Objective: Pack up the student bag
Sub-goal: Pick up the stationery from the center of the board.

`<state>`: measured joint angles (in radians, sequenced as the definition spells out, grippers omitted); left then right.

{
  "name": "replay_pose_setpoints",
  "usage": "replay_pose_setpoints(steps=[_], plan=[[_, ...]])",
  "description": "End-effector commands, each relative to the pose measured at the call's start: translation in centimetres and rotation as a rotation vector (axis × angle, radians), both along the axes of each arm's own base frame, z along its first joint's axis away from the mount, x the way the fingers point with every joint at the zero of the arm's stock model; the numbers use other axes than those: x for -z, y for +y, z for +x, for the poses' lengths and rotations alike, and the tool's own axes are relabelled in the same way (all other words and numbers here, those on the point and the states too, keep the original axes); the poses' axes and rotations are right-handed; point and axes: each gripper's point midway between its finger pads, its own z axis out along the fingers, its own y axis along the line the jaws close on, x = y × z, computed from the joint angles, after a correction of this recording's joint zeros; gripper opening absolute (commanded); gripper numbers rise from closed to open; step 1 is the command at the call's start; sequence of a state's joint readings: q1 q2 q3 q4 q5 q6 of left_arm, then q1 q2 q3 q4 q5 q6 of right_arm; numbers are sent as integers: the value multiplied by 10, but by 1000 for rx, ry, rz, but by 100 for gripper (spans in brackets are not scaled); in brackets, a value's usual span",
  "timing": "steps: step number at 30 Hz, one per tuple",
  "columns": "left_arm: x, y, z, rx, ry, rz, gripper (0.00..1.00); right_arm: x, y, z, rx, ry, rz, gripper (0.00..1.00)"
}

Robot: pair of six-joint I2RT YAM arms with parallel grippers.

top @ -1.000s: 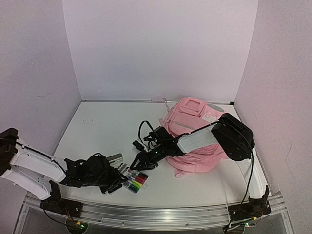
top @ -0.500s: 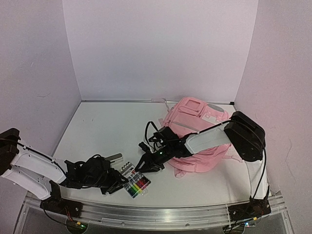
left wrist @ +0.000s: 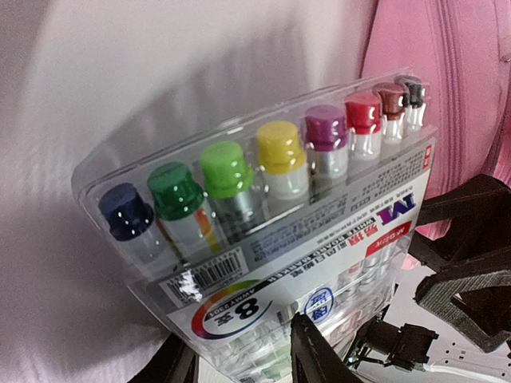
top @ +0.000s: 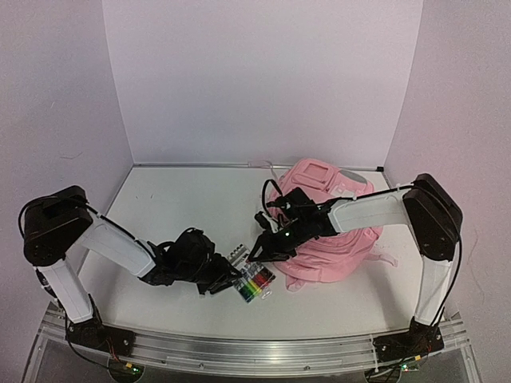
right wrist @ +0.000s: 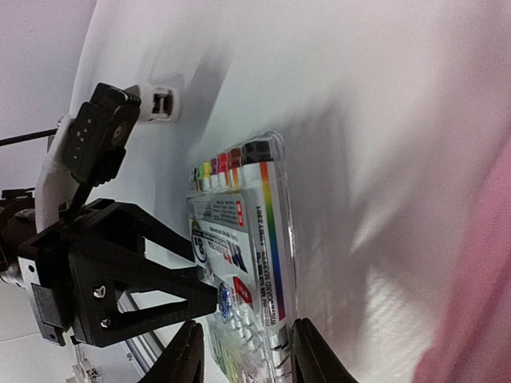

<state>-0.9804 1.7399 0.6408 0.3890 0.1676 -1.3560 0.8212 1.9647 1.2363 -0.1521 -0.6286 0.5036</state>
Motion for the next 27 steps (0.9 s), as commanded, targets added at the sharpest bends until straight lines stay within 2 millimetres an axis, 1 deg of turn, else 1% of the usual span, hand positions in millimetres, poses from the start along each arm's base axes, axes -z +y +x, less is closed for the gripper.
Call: replay_pose_setpoints(steps=[1,4,6,9,10,11,14,17,20,24,27], plan=[[6,-34,31,67,-86,-16,39,-29,3,-26,-164,-5,61,36],[10,-47,38,85,-80,-40,39,-42,1,-23,-173,-35,71,36],[14,-52,42,89,-78,-55,39,-48,-1,-23,-176,-52,71,36],[17,-57,46,100,-76,-63,40,-56,-9,-22,-172,-77,62,36],[16,-59,48,106,-77,-70,40,-55,-14,-21,-169,-84,46,37],[16,-61,50,111,-79,-74,41,-54,-18,-20,-170,-97,33,41],[18,-65,53,121,-76,-78,41,-49,-35,-13,-155,-129,-27,57],[21,-63,52,124,-68,-81,41,-55,-51,-7,-140,-168,-66,67],[24,-62,50,126,-59,-87,41,-53,-59,-10,-140,-170,-93,67],[24,-63,50,135,-56,-91,41,-33,-64,-6,-111,-148,-154,59],[24,-63,49,138,-55,-87,41,-23,-68,1,-86,-152,-200,56]])
